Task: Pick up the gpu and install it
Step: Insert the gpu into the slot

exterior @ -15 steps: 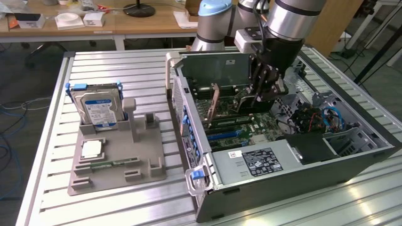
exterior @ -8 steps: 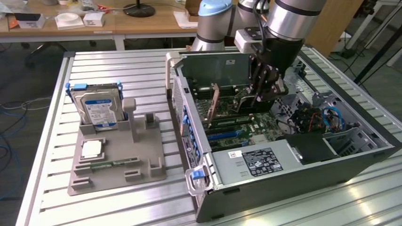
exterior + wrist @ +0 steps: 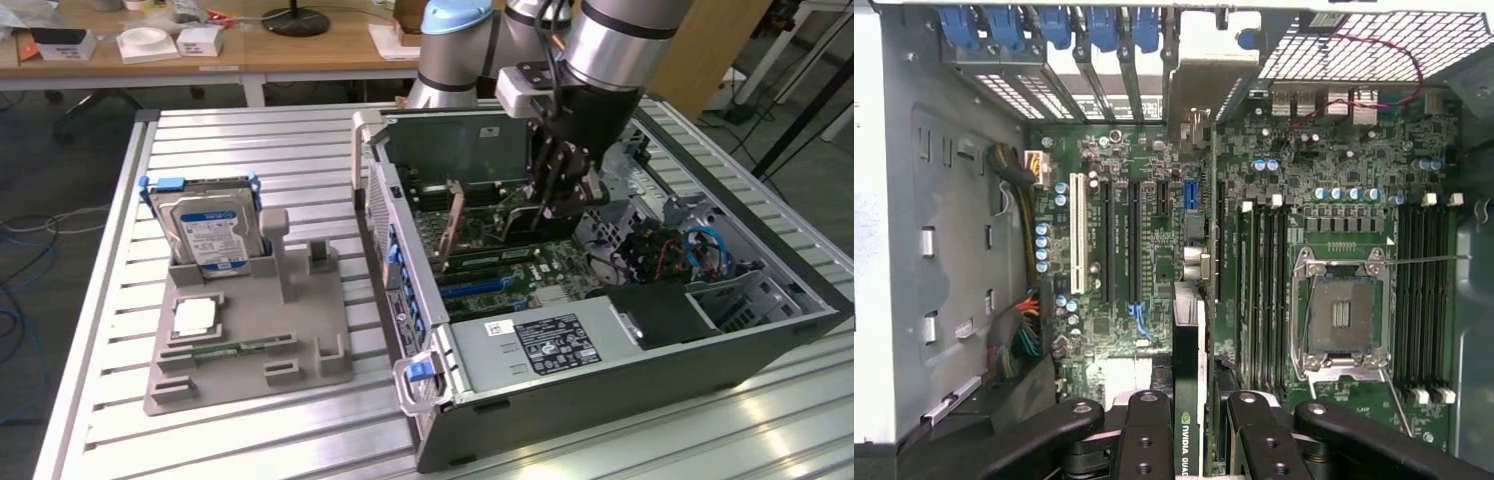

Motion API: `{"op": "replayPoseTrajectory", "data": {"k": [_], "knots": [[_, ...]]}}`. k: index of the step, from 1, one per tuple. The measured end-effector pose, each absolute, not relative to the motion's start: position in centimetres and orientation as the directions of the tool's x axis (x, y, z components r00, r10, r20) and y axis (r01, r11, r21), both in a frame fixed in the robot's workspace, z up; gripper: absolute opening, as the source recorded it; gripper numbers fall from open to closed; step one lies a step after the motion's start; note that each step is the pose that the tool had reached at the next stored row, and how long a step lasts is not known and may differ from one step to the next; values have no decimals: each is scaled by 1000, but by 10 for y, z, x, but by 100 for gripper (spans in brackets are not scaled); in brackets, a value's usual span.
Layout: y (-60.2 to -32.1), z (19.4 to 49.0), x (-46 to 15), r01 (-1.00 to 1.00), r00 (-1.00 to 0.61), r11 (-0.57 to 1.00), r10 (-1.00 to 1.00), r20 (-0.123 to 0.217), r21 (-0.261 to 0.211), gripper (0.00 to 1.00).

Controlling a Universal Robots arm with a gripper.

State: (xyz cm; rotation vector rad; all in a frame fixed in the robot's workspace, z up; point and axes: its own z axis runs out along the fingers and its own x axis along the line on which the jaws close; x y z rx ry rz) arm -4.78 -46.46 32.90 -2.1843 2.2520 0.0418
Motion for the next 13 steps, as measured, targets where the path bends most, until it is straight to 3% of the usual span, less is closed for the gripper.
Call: {"op": "replayPoseTrajectory", "data": {"k": [13], "knots": [[-465,311,-49,-999,-31,30,-999,-21,16,26]]}}
